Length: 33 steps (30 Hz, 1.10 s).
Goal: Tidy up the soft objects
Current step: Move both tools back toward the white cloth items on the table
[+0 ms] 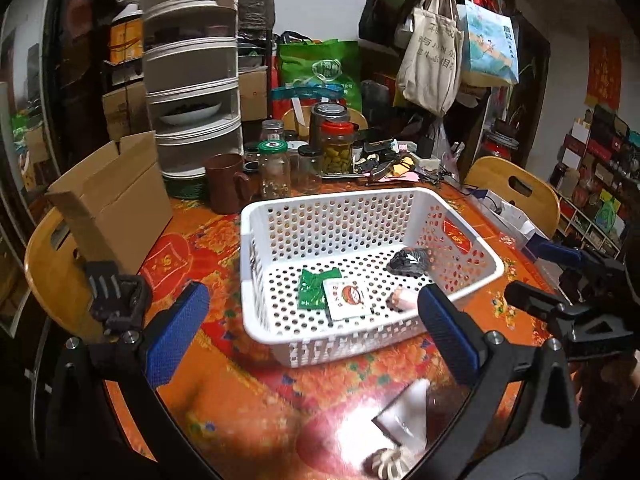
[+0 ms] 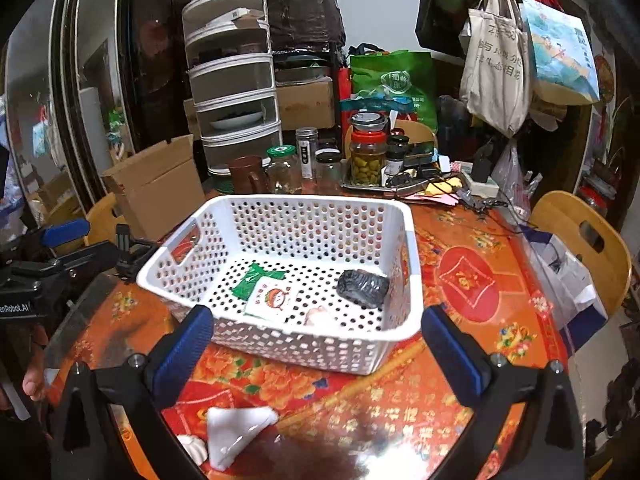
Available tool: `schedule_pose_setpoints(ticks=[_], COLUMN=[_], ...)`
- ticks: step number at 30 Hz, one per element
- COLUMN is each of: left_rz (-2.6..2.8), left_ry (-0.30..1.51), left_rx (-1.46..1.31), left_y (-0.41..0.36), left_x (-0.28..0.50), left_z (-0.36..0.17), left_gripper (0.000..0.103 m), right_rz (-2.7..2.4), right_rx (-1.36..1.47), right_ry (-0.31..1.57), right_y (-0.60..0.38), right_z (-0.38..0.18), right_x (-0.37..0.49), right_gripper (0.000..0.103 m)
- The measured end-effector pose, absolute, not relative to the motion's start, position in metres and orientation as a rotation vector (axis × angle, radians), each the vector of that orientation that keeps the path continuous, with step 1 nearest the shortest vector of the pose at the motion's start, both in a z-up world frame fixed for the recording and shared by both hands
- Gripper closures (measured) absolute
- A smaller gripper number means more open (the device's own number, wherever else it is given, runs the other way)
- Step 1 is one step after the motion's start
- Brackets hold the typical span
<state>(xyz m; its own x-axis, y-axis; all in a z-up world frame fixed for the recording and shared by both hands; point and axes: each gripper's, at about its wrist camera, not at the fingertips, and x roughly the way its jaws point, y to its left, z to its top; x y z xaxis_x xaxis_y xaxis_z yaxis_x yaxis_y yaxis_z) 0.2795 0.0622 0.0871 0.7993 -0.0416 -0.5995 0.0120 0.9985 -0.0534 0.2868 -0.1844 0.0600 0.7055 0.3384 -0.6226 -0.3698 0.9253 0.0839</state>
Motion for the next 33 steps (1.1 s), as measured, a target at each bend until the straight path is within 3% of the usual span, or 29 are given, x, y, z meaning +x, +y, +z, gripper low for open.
schedule_pose_setpoints(ticks=[13,27,33], left_rz=[-0.051,-0.142,-0.177], left_ry=[0.622,0.774,0.827], left_rx=[-0.015,-0.063,-0.044], left_y=[0.053,0.020,-0.004], left_x=[0.202,0.160,0.151], left_z=[0.072,-0.037,-0.076], left_gripper=[0.000,0.000,0.000], right_rz=[0.368,0.386,0.403], right_rx=[-0.049,-0.026,-0.025], right_ry=[0.644,0.771,0.830], right_y=[-0.202,-0.201,-0.195], right_z=[0.055,-0.031,-0.068], right_x=[0.233,0.193,0.191], right_gripper=[0.000,0.000,0.011])
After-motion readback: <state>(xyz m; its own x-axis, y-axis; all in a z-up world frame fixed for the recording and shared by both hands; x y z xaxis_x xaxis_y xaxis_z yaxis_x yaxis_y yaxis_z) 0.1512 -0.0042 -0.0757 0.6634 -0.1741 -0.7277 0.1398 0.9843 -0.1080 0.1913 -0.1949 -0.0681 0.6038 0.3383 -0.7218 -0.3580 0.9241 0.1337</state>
